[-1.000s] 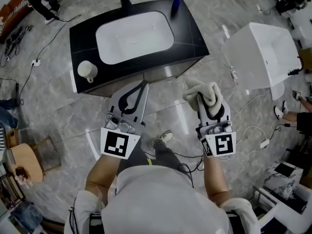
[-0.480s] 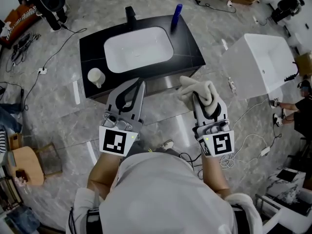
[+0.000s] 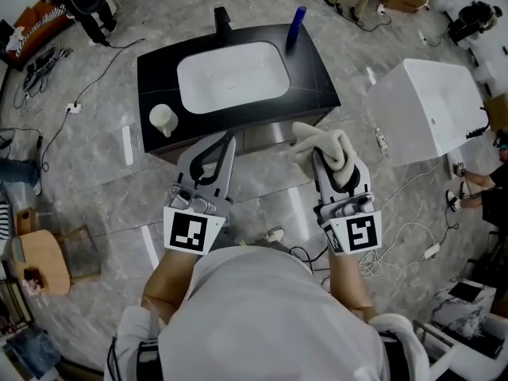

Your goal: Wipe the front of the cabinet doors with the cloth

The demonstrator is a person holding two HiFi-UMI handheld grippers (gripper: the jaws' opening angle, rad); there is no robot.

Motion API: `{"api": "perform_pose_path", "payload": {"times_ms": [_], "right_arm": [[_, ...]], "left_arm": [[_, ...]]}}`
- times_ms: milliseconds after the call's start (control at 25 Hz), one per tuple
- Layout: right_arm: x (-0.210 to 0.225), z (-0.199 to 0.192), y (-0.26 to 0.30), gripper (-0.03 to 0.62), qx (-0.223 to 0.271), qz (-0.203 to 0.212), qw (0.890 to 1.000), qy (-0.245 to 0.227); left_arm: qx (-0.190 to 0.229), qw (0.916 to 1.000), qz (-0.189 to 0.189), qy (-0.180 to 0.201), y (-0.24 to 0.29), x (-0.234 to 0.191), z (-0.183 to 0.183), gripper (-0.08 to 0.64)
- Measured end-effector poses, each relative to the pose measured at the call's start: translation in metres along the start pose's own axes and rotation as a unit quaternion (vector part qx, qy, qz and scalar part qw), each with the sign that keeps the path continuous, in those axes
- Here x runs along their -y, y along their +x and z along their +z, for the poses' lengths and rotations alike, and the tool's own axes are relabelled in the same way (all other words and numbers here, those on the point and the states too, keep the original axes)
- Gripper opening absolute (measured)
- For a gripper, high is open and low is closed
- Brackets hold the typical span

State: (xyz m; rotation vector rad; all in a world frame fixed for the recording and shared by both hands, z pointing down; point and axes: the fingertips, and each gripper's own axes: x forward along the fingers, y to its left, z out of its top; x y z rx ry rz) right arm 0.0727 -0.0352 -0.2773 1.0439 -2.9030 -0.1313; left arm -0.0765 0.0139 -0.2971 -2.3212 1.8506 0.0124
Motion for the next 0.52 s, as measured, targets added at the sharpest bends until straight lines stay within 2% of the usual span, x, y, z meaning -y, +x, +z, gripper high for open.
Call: {"api": "perform_pose_path", "payload": {"times_ms": [520], "right_arm": [[-0.016, -0.010, 0.008, 0.137, -0.008, -0.005, 1.000, 0.005]], "left_arm": [[-0.008, 1.0000, -0.002, 0.004, -0.017, -0.014, -0.010, 0.018]]}}
